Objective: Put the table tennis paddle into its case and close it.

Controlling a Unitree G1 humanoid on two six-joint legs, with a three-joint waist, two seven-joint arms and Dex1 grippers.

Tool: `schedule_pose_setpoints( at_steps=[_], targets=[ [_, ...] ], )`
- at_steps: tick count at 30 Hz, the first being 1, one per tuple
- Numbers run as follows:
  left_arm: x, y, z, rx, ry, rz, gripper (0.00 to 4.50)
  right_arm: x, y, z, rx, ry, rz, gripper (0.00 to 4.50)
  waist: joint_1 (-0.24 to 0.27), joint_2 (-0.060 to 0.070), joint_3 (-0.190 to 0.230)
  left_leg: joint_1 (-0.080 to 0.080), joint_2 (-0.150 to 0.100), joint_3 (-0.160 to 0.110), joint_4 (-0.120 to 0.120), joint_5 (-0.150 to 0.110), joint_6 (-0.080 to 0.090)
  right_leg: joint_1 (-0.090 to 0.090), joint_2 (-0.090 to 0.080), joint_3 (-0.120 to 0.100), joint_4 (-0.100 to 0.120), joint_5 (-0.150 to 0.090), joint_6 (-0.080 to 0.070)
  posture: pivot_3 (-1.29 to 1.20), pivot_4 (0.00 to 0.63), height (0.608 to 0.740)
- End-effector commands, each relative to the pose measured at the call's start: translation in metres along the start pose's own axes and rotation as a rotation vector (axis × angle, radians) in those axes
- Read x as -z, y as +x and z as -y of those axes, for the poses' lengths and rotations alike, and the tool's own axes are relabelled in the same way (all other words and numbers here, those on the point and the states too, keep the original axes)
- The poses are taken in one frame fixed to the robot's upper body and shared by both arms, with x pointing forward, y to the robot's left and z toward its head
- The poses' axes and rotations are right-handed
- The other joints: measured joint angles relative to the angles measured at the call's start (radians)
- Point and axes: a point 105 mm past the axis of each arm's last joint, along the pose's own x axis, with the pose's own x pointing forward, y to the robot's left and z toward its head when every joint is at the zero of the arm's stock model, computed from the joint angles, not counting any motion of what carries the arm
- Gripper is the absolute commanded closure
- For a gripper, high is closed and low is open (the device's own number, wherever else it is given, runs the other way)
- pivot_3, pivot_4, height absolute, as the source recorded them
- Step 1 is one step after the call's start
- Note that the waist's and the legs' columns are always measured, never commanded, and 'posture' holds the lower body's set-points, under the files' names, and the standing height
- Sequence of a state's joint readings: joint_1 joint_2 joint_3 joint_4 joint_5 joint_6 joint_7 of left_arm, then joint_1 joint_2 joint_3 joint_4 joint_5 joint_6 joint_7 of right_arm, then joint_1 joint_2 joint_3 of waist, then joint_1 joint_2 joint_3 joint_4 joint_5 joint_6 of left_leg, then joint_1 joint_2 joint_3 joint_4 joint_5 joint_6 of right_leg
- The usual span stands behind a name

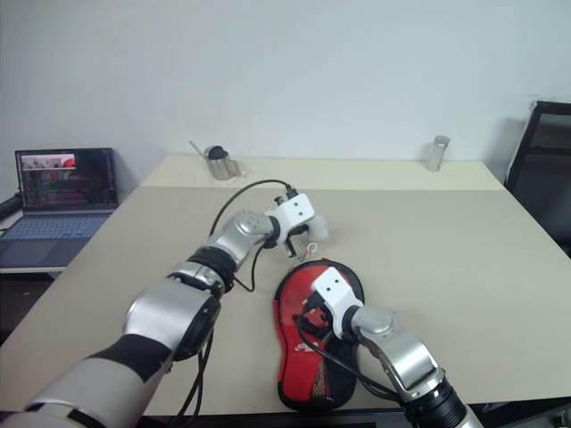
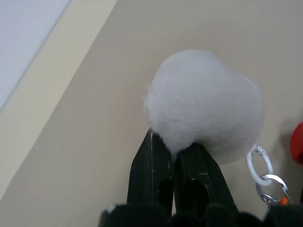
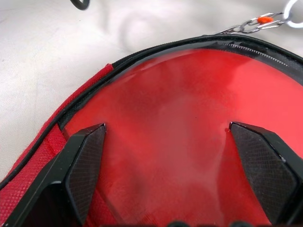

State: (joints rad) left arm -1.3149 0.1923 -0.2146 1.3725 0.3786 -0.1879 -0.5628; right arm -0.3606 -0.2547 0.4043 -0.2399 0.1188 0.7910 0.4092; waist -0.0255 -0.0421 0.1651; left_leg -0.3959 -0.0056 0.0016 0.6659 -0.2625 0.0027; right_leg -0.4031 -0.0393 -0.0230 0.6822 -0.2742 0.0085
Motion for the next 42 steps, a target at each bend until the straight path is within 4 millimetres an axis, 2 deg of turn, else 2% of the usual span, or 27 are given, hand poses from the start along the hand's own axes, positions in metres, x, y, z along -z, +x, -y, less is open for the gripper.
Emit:
schedule_pose_setpoints(
  at_steps=[1, 9, 18, 23, 27, 31, 34, 37, 40, 42],
  targets=[
    [-0.046, 0.005, -0.006, -0.043, 0.094, 0.116, 4.49, 0.061, 0.001, 0.002, 0.038, 0.072, -0.228, 0.00, 0.000, 0.000, 0.000, 0.000, 0.000, 0.000, 0.000, 0.000, 0.000, 0.000, 0.000, 0.000, 0.000, 0.000, 0.000, 0.00, 0.150, 0.740],
    [-0.091, 0.019, 0.029, 0.064, 0.188, 0.238, 4.49, 0.062, 0.001, 0.000, 0.042, 0.077, -0.231, 0.00, 0.001, 0.001, -0.001, 0.000, 0.000, 0.000, 0.000, 0.000, 0.000, 0.000, 0.000, 0.000, 0.000, 0.000, 0.000, 0.00, 0.150, 0.740],
    [-0.136, 0.022, 0.068, 0.215, 0.222, 0.383, 4.49, 0.061, 0.003, -0.003, 0.042, 0.080, -0.227, 0.00, 0.001, 0.004, -0.003, 0.001, 0.000, 0.000, 0.000, 0.000, 0.000, 0.001, 0.000, 0.000, 0.000, 0.000, 0.001, 0.00, 0.150, 0.740],
    [-0.138, 0.022, 0.083, 0.290, 0.228, 0.404, 4.49, 0.060, 0.003, -0.002, 0.044, 0.078, -0.226, 0.00, 0.001, 0.008, -0.005, 0.001, -0.001, 0.000, 0.000, 0.000, 0.000, 0.001, 0.001, 0.000, 0.000, -0.001, 0.002, 0.00, 0.150, 0.740],
    [-0.127, 0.023, 0.091, 0.331, 0.215, 0.376, 4.49, 0.061, 0.003, -0.001, 0.045, 0.077, -0.228, 0.00, 0.001, 0.008, -0.006, 0.001, -0.001, 0.001, 0.000, 0.000, 0.000, 0.002, 0.002, 0.000, -0.001, -0.001, 0.002, 0.00, 0.150, 0.740],
    [-0.113, 0.022, 0.104, 0.454, 0.179, 0.338, 4.49, 0.061, 0.003, -0.001, 0.045, 0.076, -0.230, 0.00, 0.001, 0.010, -0.007, 0.002, -0.001, 0.000, -0.001, 0.000, 0.000, 0.002, 0.002, 0.000, -0.001, -0.001, 0.002, 0.00, 0.150, 0.740],
    [-0.103, 0.020, 0.111, 0.510, 0.177, 0.307, 3.77, 0.061, 0.004, 0.000, 0.046, 0.075, -0.230, 0.00, 0.001, 0.011, -0.007, 0.003, -0.001, 0.000, -0.001, 0.000, 0.000, 0.004, 0.003, 0.000, -0.001, -0.001, 0.002, 0.00, 0.150, 0.740],
    [-0.103, 0.019, 0.110, 0.517, 0.164, 0.314, 2.72, 0.060, 0.005, 0.002, 0.047, 0.070, -0.229, 0.00, 0.000, 0.011, -0.007, 0.007, -0.001, 0.000, -0.001, 0.000, 0.000, 0.008, 0.003, 0.000, -0.002, -0.003, 0.005, 0.00, 0.150, 0.740],
    [-0.108, 0.018, 0.100, 0.482, 0.140, 0.334, 1.61, 0.060, 0.005, 0.004, 0.048, 0.067, -0.229, 0.00, 0.000, 0.011, -0.007, 0.014, -0.001, 0.000, -0.003, 0.000, 0.000, 0.014, 0.003, 0.000, -0.003, -0.004, 0.006, 0.00, 0.150, 0.740],
    [-0.110, 0.018, 0.081, 0.378, 0.116, 0.348, 0.92, 0.059, 0.006, 0.005, 0.048, 0.063, -0.227, 0.00, -0.001, 0.011, -0.007, 0.015, 0.000, 0.000, -0.003, 0.000, 0.000, 0.015, 0.002, 0.000, -0.004, -0.004, 0.006, 0.00, 0.150, 0.740]
  ],
)
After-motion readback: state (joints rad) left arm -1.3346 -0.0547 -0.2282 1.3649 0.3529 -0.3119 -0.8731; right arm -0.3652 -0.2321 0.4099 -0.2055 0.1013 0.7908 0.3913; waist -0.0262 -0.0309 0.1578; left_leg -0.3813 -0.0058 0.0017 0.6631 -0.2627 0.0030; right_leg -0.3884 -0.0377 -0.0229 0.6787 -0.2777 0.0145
